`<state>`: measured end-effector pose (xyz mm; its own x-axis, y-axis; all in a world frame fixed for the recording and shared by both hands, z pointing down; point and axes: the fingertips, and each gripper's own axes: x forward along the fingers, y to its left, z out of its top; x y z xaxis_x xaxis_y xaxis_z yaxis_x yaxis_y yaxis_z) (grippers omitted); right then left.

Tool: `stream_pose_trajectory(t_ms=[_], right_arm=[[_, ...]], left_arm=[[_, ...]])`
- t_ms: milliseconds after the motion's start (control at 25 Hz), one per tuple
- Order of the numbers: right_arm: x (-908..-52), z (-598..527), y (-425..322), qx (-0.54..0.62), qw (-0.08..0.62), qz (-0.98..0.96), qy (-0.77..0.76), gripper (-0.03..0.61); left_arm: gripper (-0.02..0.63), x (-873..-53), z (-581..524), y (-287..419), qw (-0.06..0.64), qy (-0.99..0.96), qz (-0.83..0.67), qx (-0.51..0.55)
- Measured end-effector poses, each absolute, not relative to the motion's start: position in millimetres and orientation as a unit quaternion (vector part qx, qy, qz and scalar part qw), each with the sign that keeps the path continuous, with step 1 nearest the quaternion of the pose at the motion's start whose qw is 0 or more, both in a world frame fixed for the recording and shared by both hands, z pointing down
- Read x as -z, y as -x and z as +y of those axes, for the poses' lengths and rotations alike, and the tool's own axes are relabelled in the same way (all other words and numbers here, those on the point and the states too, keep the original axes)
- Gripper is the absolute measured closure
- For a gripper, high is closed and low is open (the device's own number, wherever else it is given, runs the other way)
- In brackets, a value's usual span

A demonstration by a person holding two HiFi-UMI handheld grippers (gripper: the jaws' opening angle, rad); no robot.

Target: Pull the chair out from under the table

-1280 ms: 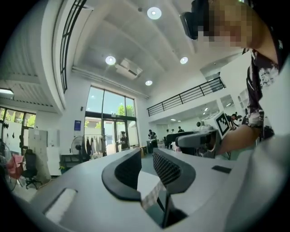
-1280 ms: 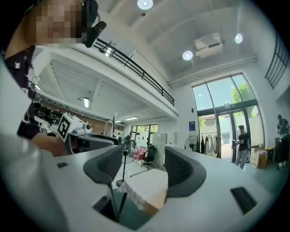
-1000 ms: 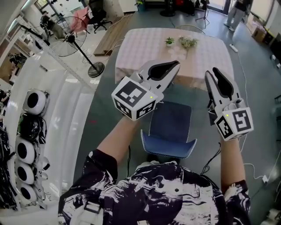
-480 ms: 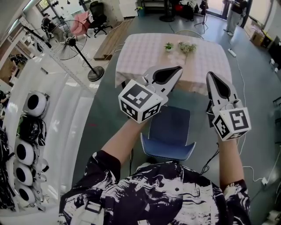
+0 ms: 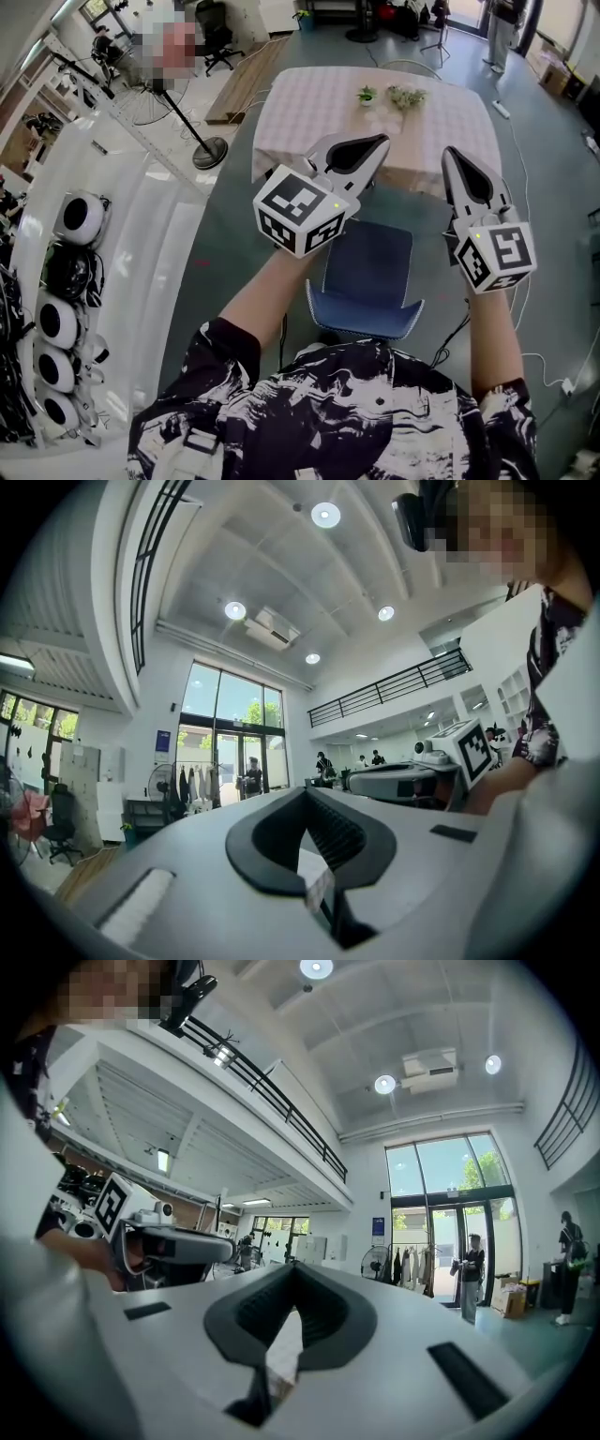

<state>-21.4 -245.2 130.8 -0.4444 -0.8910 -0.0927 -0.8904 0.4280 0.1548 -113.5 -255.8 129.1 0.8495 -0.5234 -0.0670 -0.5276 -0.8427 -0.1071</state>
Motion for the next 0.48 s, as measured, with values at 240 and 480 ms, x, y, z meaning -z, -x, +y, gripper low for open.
stream_pose_trajectory(t_ms=[240, 480], right_arm=[[-129.3, -246.3, 26.8, 0.092, 0.002, -0.846, -0.525, 0.575], [-128.4, -249.5, 28.0, 0.091, 0.005, -0.846, -0.525, 0.575]], left_arm=[[0.611, -130.0, -257.6, 120.8, 0.059, 0.958, 0.279, -0.015], [0.611, -127.9, -260.7, 122.8, 0.058, 0.959, 0.278, -0.015]])
